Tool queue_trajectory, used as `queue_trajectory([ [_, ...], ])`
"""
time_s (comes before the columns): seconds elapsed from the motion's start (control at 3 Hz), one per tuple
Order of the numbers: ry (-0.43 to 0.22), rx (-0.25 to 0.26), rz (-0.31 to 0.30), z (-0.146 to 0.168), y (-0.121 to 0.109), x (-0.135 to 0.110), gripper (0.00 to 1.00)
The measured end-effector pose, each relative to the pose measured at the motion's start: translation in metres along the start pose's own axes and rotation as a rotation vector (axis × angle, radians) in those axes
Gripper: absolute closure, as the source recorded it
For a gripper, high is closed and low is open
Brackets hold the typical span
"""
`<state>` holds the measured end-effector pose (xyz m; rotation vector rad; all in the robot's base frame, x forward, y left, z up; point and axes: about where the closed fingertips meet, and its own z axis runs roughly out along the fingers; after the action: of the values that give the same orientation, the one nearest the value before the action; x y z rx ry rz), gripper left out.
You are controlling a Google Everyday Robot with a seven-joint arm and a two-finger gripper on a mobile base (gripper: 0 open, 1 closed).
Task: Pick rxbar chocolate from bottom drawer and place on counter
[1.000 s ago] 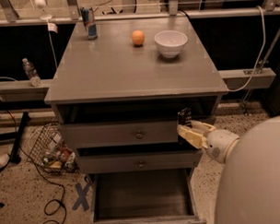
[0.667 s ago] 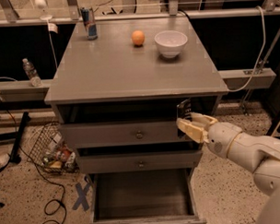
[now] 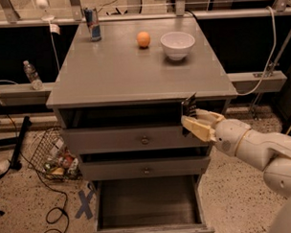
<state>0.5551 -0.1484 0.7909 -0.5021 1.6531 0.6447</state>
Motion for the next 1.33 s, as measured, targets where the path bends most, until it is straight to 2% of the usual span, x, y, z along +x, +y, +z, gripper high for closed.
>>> queue_trajectory([
  [0.33,-0.023,-0.055,-0.074,0.015,0.002,-0.037,1.0],
  [0.67,-0.022,-0.104,-0.197,0.036,0.009,-0.081,1.0],
  [1.0,0.0,-0.121,-0.275,0.051,0.014,-0.101,1.0],
  [1.33,0.039,-0.119,-0.31,0.068,0.007,-0.109,1.0],
])
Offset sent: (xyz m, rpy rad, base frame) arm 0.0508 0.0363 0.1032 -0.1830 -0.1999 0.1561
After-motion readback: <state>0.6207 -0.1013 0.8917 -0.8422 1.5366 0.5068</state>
